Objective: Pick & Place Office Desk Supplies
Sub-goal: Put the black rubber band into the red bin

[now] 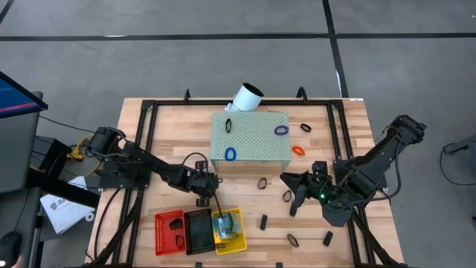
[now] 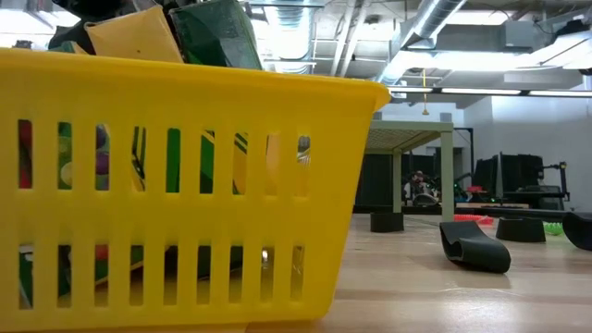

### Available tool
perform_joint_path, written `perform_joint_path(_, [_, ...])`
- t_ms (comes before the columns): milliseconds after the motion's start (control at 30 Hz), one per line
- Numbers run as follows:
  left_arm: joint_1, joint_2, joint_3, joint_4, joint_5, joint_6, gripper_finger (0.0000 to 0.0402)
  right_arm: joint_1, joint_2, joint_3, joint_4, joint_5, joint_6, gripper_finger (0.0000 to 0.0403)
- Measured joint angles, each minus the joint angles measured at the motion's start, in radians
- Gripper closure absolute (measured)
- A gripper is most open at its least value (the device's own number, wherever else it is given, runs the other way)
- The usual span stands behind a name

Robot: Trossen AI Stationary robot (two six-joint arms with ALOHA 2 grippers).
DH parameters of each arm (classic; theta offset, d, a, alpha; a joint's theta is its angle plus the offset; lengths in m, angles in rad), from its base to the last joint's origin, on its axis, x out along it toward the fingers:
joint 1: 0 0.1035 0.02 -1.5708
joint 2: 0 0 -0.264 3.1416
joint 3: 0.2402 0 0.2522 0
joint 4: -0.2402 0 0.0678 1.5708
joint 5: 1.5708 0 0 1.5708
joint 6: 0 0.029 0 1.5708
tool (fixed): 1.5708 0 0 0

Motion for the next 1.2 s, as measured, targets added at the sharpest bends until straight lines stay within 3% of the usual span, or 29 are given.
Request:
perform_joint_path(133, [0.000,0.000,0.000,0.002,0.003,-0.035,0.0389,0.000,0.000,0.000,0.000,0.000,0.000,0.0326])
perform_joint_path(367, [0.004,-0.047,-0.001,0.004,0.123,-0.092,0.0397,0.000,0.000,0.000,0.015,-0.003,-0.010,0.0326])
perform_joint_path(600, [0.013,-0.260,-0.001,0.000,0.142,-0.085,0.0398,0.000,0.000,0.000,0.023,-0.003,-0.029,0.0326])
perform_joint_path(700, [0.025,-0.359,0.000,-0.010,0.242,-0.089,0.0399,0.000,0.000,0.000,0.023,-0.002,-0.035,0.0326])
perform_joint_path(933, [0.034,-0.502,0.000,0.015,0.591,-0.238,0.0399,0.000,0.000,0.000,0.023,0.002,-0.062,0.0326])
perform_joint_path(1067, [-0.027,-0.520,0.000,-0.021,0.735,-0.328,0.0400,-0.002,0.000,0.000,0.023,0.006,-0.077,0.0326])
perform_joint_path(1200, [-0.142,-0.520,0.000,-0.058,0.792,-0.427,0.0399,-0.003,0.000,0.000,0.023,0.008,-0.080,0.0326])
